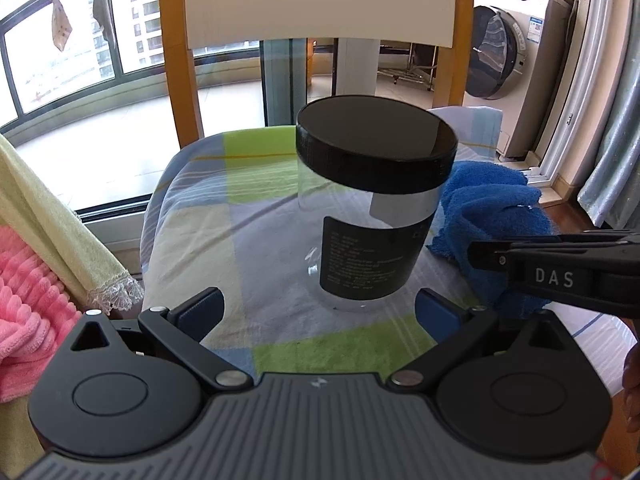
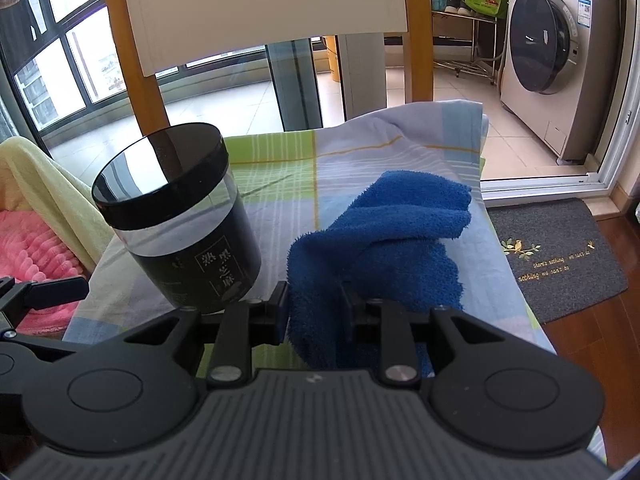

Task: Clean container
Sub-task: 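Grasp the blue towel with the right gripper while the left gripper grasps the glass jar, then lift the jar with the left gripper while the right gripper brings the towel to its lid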

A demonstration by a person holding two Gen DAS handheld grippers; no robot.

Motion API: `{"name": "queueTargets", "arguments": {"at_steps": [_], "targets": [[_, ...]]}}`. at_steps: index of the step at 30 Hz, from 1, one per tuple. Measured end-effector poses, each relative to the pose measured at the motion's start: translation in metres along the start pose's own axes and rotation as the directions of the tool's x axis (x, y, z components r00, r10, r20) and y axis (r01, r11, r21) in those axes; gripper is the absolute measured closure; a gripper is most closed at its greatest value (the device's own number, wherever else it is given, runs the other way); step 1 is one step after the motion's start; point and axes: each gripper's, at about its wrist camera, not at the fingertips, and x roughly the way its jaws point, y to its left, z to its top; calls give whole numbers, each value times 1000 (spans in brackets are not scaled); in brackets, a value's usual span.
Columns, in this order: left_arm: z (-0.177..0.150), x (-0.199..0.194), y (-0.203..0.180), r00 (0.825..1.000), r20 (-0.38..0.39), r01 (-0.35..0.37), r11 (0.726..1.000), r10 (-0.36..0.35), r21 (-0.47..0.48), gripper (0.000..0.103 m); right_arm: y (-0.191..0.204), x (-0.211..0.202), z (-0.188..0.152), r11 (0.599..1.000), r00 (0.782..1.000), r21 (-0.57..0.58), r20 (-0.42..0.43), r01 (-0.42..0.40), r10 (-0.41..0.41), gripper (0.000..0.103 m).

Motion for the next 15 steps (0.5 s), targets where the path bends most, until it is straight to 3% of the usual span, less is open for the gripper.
{"name": "queueTargets", "arguments": {"at_steps": [6,9,12,15], "targets": [[-2,1,-13,999,24,-23,996,21,84,1,-10,13,-6,999,999,38,-39,-3,5,80],[-4,1,-20,999,39,-42,991,37,125,1,-24,14,-11,998,999,61,-41,-28,30,88],[-3,0,-18,998,47,-43,992,38,121,1,-43,10,-13,990,996,115,-17,-82,85,94],[0,0,-17,997,70,-43,992,35,117,1,-65,5,-16,966,986,197,14,-168,169,94]]}}
